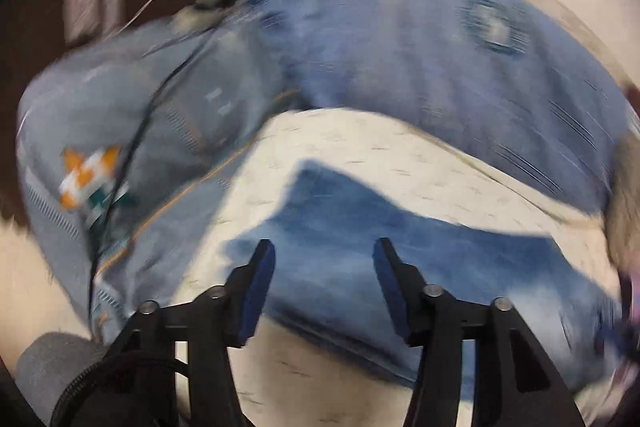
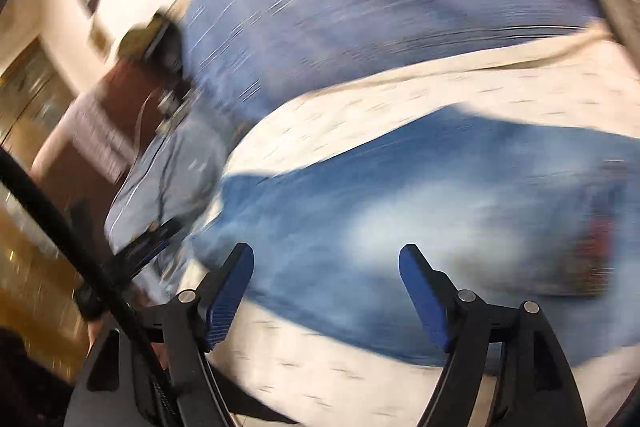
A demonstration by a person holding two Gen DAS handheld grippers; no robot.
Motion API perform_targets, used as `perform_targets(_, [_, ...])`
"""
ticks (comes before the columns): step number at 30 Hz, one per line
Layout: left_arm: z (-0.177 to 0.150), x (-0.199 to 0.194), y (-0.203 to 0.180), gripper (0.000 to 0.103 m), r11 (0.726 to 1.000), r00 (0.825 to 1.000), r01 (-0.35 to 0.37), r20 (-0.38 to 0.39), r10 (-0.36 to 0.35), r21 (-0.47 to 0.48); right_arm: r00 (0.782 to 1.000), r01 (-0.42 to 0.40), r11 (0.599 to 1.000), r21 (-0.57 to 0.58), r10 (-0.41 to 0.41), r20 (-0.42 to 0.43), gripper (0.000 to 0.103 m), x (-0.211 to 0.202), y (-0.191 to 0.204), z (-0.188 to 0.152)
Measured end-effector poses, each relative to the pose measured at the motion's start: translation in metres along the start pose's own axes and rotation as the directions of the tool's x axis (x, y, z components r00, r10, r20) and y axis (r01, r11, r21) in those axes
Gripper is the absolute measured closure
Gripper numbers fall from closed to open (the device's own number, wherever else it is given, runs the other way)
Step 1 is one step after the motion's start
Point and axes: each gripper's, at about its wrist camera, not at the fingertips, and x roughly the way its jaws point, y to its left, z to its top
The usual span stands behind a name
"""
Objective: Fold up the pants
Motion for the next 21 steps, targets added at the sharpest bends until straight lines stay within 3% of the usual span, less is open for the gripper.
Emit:
perform_targets(3, [-0.015, -0.008, -0.059, 0.046, 0.970, 0.987, 0.162, -0.042, -0.157, 0.181, 0.994, 0.068, 0.993, 0.091, -0.075, 0.075, 0.026, -0.033, -0.048, 0.008])
perform_targets(7, [-0.032, -0.015, -0.135, 0.045, 0.884, 0.939, 0.343, -0.133, -0.317, 0.316, 0.972, 0.118, 0.969, 0.218, -0.158, 0.175, 0.026, -0.080, -0.107, 0.011])
perform_targets(11, [-0.058, -0.021, -0.226, 0.042, 0.740, 0.879, 0.476, -0.240, -0.412, 0.474, 0.954, 0.157, 0.918, 0.364, -0.237, 0.185, 0.027, -0.114, -0.166, 0.009])
perform_targets(13, [-0.083, -0.024, -0.273, 0.042, 0.627, 0.850, 0.525, -0.314, -0.423, 0.576, 0.950, 0.151, 0.888, 0.435, -0.251, 0.184, 0.028, -0.125, -0.192, 0.002])
perform_targets(16, [-0.120, -0.034, -0.323, 0.042, 0.479, 0.820, 0.563, -0.380, -0.429, 0.673, 0.955, 0.135, 0.825, 0.549, -0.255, 0.149, 0.028, -0.126, -0.225, -0.009])
perform_targets(18, [-0.139, -0.036, -0.345, 0.042, 0.418, 0.819, 0.554, -0.380, -0.430, 0.720, 0.960, 0.097, 0.790, 0.606, -0.235, 0.153, 0.028, -0.128, -0.238, -0.013])
perform_targets(21, [-0.163, -0.029, -0.373, 0.042, 0.365, 0.806, 0.576, -0.435, -0.401, 0.731, 0.968, 0.011, 0.774, 0.633, -0.167, 0.186, 0.028, -0.130, -0.251, -0.018])
